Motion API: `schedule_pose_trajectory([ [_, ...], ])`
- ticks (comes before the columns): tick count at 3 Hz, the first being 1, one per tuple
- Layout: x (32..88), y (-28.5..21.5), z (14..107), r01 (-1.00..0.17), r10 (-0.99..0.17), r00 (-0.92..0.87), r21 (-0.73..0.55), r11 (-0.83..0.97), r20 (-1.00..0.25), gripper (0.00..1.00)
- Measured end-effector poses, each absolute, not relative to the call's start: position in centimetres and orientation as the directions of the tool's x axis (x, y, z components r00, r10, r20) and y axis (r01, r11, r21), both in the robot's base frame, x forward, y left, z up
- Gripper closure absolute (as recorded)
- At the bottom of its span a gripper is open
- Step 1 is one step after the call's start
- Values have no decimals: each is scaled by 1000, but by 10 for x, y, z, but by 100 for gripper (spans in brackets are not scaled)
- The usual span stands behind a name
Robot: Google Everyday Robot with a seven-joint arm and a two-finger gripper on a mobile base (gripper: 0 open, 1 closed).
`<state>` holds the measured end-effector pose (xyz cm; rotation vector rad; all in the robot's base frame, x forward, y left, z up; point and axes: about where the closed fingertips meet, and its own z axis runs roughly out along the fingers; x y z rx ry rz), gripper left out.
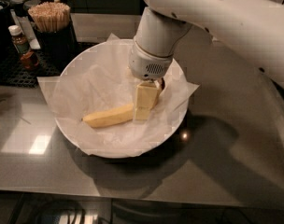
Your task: Pick banana from white bowl
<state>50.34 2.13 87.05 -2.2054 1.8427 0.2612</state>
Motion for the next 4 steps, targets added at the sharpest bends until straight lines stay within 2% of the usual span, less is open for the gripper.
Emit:
schedule_pose_trajectory([
  [1,502,27,854,-982,-936,190,-46,-185,-297,10],
  [2,499,35,844,-978,-933,205,-28,-206,-295,11],
  [3,494,40,853,-975,-940,220,-77,-207,-260,15],
  [4,485,38,875,-968,-956,208,-182,-171,-206,20],
])
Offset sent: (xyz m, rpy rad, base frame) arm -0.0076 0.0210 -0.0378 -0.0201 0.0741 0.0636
